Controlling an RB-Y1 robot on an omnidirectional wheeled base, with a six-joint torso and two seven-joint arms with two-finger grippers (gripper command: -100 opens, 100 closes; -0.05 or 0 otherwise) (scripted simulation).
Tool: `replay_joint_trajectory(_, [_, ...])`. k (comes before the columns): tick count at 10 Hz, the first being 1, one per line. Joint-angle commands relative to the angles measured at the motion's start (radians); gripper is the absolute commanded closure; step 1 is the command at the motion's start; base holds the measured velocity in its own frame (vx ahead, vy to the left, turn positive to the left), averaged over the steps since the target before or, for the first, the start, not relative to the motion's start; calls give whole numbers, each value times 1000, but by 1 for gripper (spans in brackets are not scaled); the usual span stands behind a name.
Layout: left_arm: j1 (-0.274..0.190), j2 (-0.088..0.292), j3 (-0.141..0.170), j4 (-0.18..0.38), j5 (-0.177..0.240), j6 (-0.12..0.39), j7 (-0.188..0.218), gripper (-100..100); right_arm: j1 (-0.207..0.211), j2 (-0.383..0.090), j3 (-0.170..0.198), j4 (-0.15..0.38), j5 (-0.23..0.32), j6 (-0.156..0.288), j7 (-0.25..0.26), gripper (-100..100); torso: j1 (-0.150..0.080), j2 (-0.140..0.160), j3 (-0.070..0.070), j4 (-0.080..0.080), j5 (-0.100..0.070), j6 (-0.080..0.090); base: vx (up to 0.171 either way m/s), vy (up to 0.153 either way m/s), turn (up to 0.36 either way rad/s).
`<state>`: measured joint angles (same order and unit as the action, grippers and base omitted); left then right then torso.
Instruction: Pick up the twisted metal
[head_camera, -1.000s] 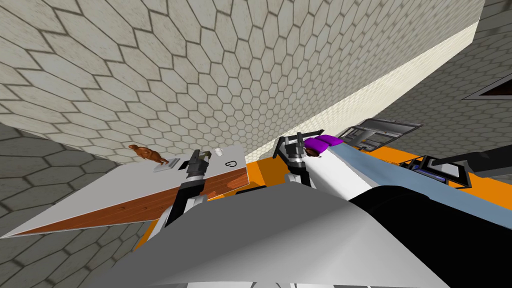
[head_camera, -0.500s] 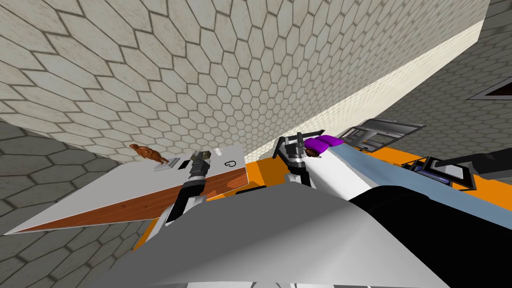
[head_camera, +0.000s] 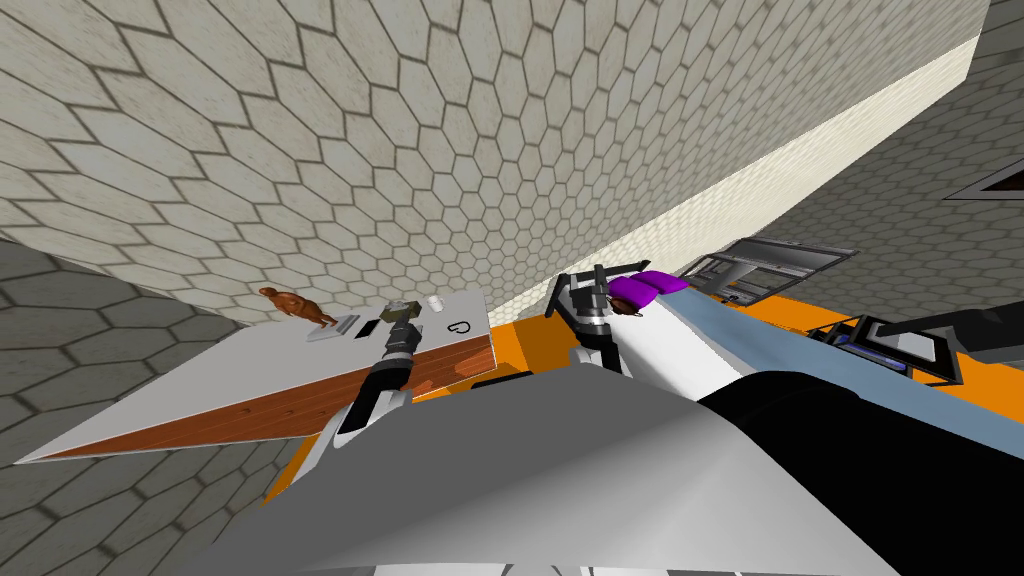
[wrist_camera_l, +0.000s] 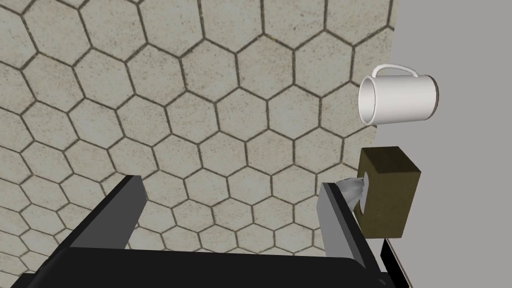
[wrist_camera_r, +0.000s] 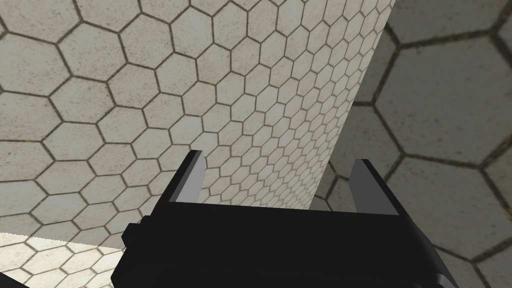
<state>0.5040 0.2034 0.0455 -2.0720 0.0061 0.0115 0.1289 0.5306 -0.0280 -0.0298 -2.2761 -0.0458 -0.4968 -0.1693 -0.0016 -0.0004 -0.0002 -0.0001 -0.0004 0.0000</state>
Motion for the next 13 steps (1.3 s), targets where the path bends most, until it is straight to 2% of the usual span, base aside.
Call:
replay_joint_trajectory(1, [-3, 1, -1, 7, 0, 50, 0, -100, 0, 0, 0, 0, 0, 0, 0, 0, 0, 0, 0, 0, 0, 0, 2, -20, 11])
replay_joint_trajectory(2, [-3, 1, -1, 7, 0, 53, 0, -100, 0, 0, 0, 0, 0, 0, 0, 0, 0, 0, 0, 0, 0, 0, 0, -14, 6])
replay_joint_trajectory(3, [-10, 3, -1, 20, 1, 93, 0, -100, 0, 0, 0, 0, 0, 0, 0, 0, 1, 0, 0, 0, 0, 0, 2, -16, 9])
replay_joint_trajectory(5, [-17, 4, 0, 32, 2, 133, 0, -100, 0, 0, 0, 0, 0, 0, 0, 0, 0, 0, 0, 0, 0, 0, 7, -20, 10])
replay_joint_trajectory(7, [-35, 4, 0, 57, 3, 196, -2, -100, 0, 0, 0, 0, 0, 0, 0, 0, 1, 0, 0, 0, 0, 0, 9, -16, 6])
replay_joint_trajectory(9, [-44, 3, 0, 69, 3, 245, -5, -100, 0, 0, 0, 0, 0, 0, 0, 0, 1, 0, 0, 0, 0, 0, 10, -10, 4])
replay_joint_trajectory(10, [-44, 3, 0, 69, 3, 252, -5, -100, 0, 0, 0, 0, 0, 0, 0, 0, 1, -1, 0, 0, 0, 0, 9, -7, 0])
replay_joint_trajectory(13, [-76, -2, 0, 106, 4, 353, -15, -100, 0, 0, 0, 0, 0, 0, 0, 0, 1, -1, -1, 0, 0, 0, 18, -6, -1])
